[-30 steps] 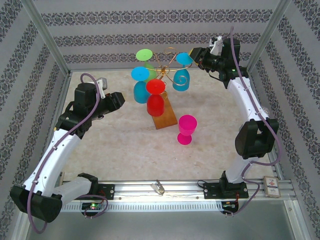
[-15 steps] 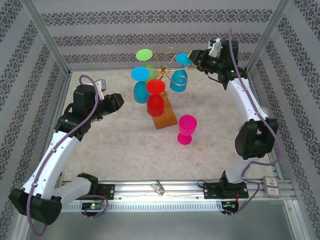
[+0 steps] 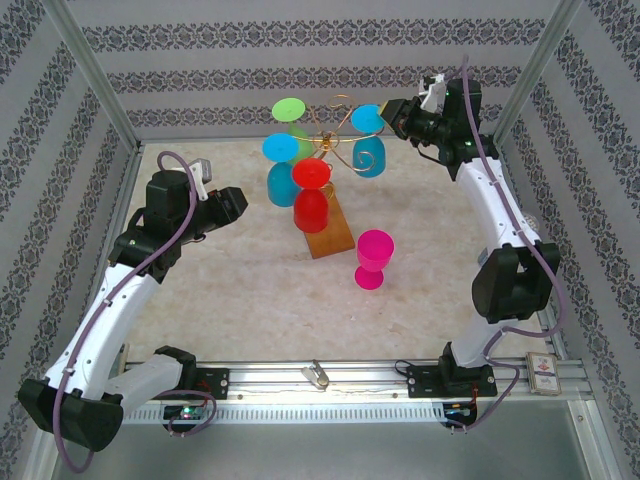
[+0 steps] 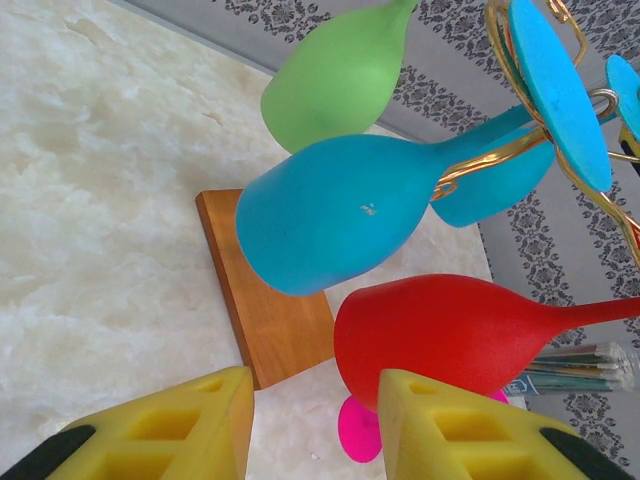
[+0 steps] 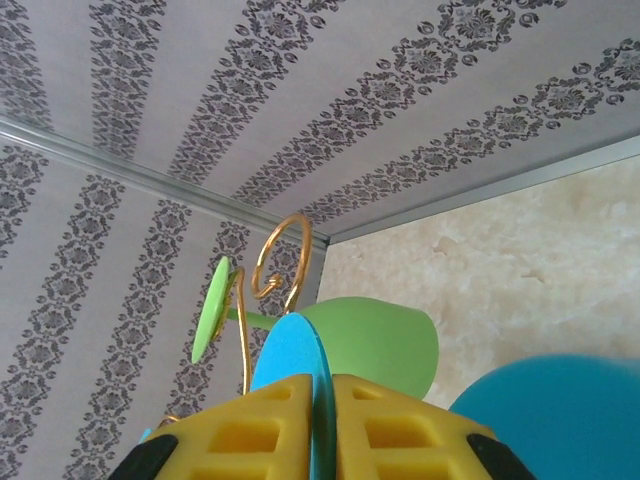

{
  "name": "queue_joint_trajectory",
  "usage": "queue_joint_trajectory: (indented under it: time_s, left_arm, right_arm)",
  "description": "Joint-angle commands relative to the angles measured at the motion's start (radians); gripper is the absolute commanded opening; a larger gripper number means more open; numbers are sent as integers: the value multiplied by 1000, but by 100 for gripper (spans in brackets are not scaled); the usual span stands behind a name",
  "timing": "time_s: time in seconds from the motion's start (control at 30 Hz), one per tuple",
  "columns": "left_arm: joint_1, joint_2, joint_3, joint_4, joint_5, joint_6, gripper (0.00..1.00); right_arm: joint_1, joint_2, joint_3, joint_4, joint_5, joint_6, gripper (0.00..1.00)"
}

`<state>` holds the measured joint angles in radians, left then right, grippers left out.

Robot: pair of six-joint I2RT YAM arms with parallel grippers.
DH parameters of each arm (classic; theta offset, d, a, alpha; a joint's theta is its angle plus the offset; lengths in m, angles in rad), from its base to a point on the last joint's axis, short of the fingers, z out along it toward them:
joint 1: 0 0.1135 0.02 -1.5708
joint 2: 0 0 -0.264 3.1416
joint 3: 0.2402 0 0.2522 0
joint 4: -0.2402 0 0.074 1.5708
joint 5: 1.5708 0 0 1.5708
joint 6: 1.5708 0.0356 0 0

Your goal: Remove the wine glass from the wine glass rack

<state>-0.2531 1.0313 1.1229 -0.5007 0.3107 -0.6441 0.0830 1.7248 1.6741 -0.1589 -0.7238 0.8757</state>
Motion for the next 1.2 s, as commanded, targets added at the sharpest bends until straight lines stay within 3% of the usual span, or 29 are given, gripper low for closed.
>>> queue_joint_trajectory:
  time_s: [0.0,0.17,0.73,1.17]
  left_arm:
    - [12,-16,-7,39,10,-13,39]
    - [13,-21,-13,44,10,-17,39]
    - [13,-27,-21,53,16,-19,39]
    - [12,-38,-26,51,15,-22,38]
  right_arm:
    - [-1,-35,-15,37,-17,25,9]
    - [-10,-40,-26,42,-14,55,0]
    - [-35,-70,-94,188,-59,253,0]
    - [-46,-112,-137,220,-59,301,0]
